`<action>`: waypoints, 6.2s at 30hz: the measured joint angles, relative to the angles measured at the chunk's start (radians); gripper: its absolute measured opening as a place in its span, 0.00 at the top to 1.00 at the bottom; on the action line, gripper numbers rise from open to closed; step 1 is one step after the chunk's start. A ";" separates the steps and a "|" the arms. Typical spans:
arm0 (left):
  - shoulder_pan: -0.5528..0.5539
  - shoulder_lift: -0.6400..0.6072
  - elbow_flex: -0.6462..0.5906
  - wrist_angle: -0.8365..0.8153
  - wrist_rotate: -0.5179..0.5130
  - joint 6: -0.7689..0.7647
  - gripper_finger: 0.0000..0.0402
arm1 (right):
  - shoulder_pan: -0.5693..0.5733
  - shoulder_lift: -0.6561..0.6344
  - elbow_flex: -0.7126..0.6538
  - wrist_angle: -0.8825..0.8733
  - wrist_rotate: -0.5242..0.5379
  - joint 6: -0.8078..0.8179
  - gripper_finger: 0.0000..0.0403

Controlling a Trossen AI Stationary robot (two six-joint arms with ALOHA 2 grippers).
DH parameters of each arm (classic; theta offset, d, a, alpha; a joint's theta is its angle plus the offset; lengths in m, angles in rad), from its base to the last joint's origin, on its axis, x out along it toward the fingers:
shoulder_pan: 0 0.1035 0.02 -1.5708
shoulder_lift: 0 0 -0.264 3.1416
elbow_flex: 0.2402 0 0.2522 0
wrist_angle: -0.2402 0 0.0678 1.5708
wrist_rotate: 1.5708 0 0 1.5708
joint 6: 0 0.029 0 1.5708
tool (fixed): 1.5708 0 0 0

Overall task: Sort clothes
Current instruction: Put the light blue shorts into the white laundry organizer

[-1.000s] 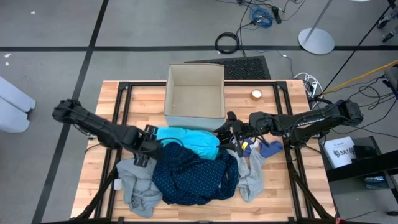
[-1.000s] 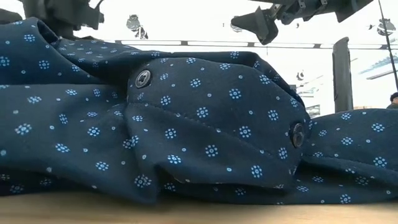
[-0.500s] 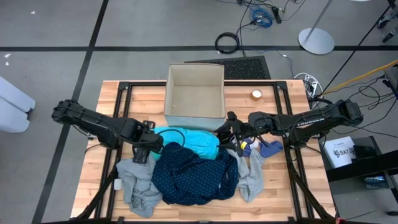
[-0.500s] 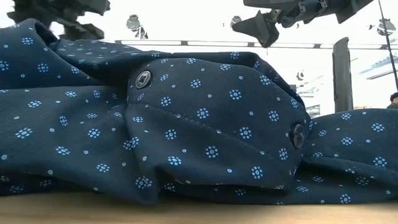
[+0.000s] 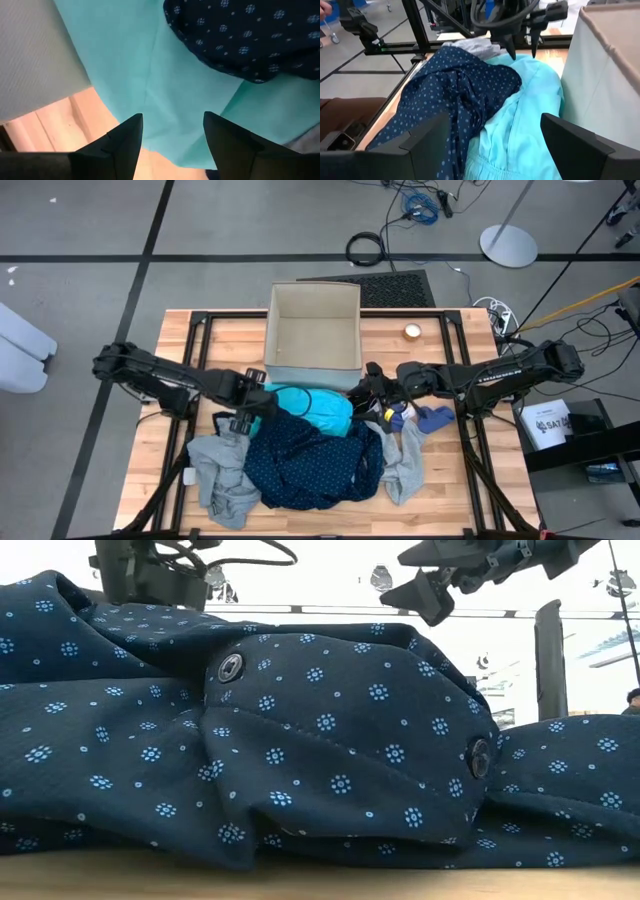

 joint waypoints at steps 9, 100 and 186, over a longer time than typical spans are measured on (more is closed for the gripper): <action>0.040 -0.065 -0.224 0.176 0.025 -0.046 0.46 | 0.000 0.000 0.000 -0.080 0.000 -0.002 0.25; -0.018 -0.146 0.692 0.413 -0.197 0.023 1.00 | 0.385 0.566 0.206 0.746 0.993 -1.317 0.26; -0.018 0.221 0.582 0.343 0.246 -0.281 0.65 | 0.274 0.136 0.279 0.053 0.492 -0.418 1.00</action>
